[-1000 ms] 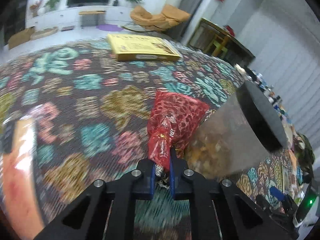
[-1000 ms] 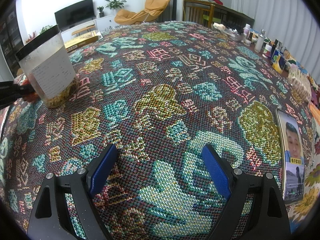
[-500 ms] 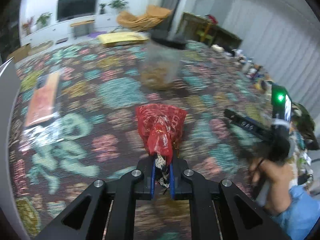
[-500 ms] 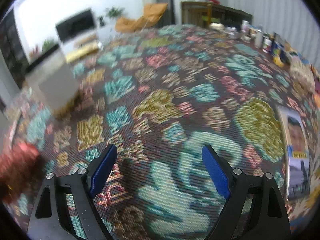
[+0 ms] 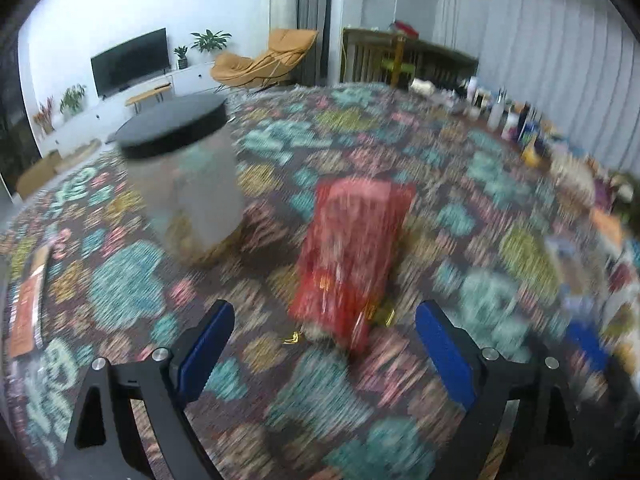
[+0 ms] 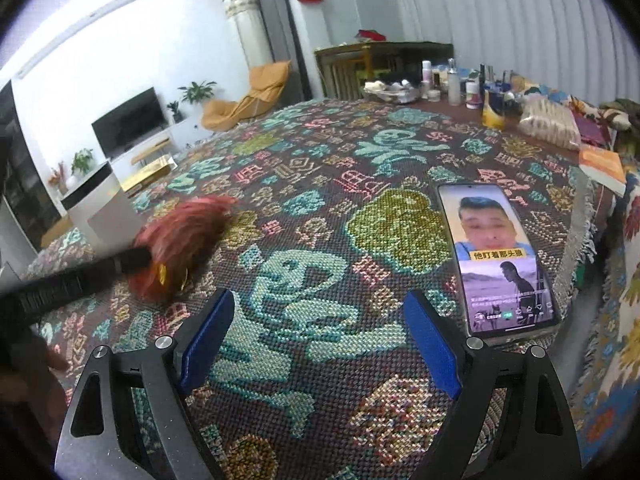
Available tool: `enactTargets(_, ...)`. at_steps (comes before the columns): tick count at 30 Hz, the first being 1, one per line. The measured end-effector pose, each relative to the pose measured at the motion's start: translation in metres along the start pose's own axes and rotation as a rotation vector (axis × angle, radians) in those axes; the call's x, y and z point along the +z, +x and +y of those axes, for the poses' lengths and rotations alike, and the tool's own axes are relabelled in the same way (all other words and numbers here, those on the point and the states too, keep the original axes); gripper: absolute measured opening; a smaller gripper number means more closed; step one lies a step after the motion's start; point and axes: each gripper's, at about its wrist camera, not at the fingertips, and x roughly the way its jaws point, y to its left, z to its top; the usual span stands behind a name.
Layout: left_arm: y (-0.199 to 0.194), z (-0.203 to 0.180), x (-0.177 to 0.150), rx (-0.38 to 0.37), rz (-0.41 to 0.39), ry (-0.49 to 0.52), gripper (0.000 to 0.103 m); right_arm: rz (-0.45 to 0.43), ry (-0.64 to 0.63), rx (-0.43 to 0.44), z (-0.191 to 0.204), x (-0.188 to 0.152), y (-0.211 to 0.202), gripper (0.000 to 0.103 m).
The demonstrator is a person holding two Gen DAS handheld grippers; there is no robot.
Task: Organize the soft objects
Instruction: 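Lower red mesh bag onto the bed beside clear jar and open left tool, then grasp phone case with left tool while right tool grasps red mesh bag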
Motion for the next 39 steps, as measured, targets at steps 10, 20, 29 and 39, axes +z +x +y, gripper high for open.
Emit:
enactTargets(10, -0.027, 0.088, -0.086, 0.109, 0.108, -0.113, 0.092, 0.048, -0.014, 0.073, 0.002, -0.002, 0.008, 0.088)
enactTargets(20, -0.029, 0.109, -0.103, 0.144, 0.103, -0.144, 0.103, 0.229, -0.258, 0.043, 0.060, -0.016, 0.034, 0.090)
enactTargets(29, -0.027, 0.109, -0.101, 0.150, 0.099, -0.147, 0.103, 0.235, -0.290, 0.012, 0.060, -0.018, 0.035, 0.092)
enactTargets(39, -0.027, 0.109, -0.101, 0.149, 0.099, -0.147, 0.103, 0.235, -0.291, 0.012, 0.058, -0.018, 0.036, 0.092)
